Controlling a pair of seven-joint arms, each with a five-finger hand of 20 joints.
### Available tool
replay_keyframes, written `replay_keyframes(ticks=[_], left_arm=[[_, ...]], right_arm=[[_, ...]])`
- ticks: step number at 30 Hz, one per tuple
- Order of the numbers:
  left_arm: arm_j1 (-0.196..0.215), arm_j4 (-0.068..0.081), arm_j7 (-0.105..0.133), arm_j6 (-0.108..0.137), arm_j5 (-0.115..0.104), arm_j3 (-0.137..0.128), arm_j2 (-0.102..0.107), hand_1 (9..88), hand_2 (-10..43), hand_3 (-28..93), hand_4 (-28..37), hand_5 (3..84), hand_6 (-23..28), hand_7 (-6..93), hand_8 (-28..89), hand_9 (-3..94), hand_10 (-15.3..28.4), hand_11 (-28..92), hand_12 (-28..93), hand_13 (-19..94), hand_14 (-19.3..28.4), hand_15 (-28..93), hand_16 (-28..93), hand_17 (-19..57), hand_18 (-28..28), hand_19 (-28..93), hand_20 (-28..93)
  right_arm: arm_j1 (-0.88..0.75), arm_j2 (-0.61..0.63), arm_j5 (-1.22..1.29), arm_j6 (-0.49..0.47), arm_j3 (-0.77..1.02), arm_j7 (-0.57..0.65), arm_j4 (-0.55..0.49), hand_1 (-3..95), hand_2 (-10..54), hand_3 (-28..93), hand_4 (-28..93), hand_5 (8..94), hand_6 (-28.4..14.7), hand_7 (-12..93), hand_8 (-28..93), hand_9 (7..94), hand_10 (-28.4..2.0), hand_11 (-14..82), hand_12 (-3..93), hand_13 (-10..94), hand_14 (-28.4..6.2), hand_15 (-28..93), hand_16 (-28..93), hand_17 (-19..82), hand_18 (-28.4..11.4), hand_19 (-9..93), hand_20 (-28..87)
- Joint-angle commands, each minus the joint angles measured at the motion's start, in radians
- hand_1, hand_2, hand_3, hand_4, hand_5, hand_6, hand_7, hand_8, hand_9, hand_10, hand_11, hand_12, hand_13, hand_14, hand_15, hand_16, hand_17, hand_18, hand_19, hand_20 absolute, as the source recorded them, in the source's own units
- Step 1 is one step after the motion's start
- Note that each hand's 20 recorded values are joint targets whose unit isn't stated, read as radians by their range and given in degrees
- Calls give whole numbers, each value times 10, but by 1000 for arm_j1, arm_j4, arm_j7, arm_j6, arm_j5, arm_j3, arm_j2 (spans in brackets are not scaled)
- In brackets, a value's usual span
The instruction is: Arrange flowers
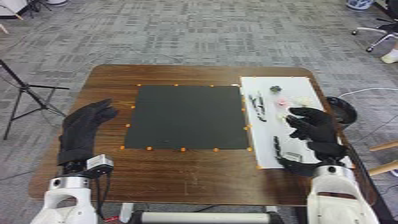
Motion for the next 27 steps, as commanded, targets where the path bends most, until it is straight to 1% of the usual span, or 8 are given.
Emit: replay_keyframes(ticks=[1, 5, 8, 15, 17, 18, 22, 27], left_arm=[[10, -5, -4, -12, 8, -9, -1, 309, -35, 653, -195, 540, 29, 213, -68, 537, 142, 297, 190, 429, 188, 323, 26, 75, 125, 120, 197], [7, -4, -9, -17, 9, -9, -1, 309, -35, 653, -195, 540, 29, 213, -68, 536, 142, 297, 190, 429, 189, 324, 26, 74, 125, 120, 197], [7, -4, -10, -19, 4, -8, -1, 309, -35, 653, -195, 539, 28, 213, -69, 536, 142, 296, 189, 429, 189, 323, 26, 74, 125, 120, 197], [3, -2, -19, -23, 4, -6, 1, 305, -29, 652, -195, 539, 29, 213, -69, 536, 143, 296, 190, 429, 189, 324, 26, 74, 125, 120, 197], [5, -5, -22, -30, 5, -11, -1, 304, -29, 652, -195, 539, 28, 212, -69, 536, 143, 296, 190, 429, 189, 324, 26, 74, 126, 121, 198], [4, -1, -19, -26, 4, -6, 1, 304, -29, 653, -195, 539, 28, 212, -69, 536, 143, 296, 190, 429, 189, 323, 26, 74, 126, 121, 198], [1, 0, -22, -26, 3, -4, 2, 302, -28, 653, -196, 539, 27, 212, -69, 536, 143, 295, 190, 428, 190, 324, 26, 73, 126, 121, 198], [2, -3, -25, -32, 4, -4, 1, 301, -29, 655, -196, 538, 26, 212, -70, 536, 143, 294, 190, 427, 190, 322, 26, 72, 128, 126, 200]], right_arm=[[-26, 30, -250, -146, 5, 33, -10, 393, -95, 667, -197, 578, 8, 248, -79, 696, -141, 230, 239, 720, -108, 456, 277, 357, -201, 750, 526], [-34, 40, -352, -177, -7, 29, 6, 394, -95, 665, -197, 582, 5, 251, -77, 696, -142, 233, 244, 726, -107, 478, 280, 362, -205, 763, 529], [-22, 51, -430, -197, -26, 38, 26, 395, -95, 662, -196, 582, 4, 249, -77, 696, -142, 235, 246, 725, -107, 485, 280, 362, -206, 766, 529], [-12, 73, -445, -227, -38, 49, 58, 392, -95, 660, -193, 582, 3, 249, -75, 691, -143, 237, 251, 722, -107, 491, 280, 361, -207, 768, 527], [-19, 77, -447, -229, -36, 52, 62, 392, -95, 659, -192, 583, 3, 249, -75, 690, -143, 238, 251, 722, -107, 492, 280, 362, -207, 768, 526], [-22, 78, -452, -229, -36, 52, 67, 392, -95, 659, -192, 583, 2, 250, -74, 690, -143, 238, 251, 722, -107, 492, 280, 361, -207, 769, 526], [-34, 78, -471, -248, -37, 56, 77, 396, -95, 661, -191, 587, 2, 255, -73, 690, -142, 239, 251, 721, -107, 493, 281, 361, -207, 769, 526], [-48, 83, -489, -265, -50, 65, 88, 407, -95, 669, -193, 593, -2, 277, -69, 689, -140, 245, 256, 722, -104, 499, 282, 360, -208, 771, 529]])
